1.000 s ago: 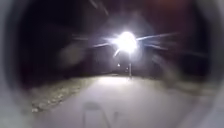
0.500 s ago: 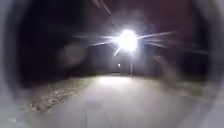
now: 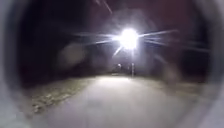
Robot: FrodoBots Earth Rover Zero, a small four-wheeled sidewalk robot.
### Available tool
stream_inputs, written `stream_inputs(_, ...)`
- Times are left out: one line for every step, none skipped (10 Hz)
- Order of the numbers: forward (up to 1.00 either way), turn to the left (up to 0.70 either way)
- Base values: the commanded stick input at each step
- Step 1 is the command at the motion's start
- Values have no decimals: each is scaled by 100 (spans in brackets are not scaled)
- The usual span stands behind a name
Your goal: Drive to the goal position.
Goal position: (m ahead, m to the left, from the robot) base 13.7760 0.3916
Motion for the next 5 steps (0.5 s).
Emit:
stream_inputs(100, 2)
stream_inputs(100, 2)
stream_inputs(100, 2)
stream_inputs(100, 2)
stream_inputs(100, 2)
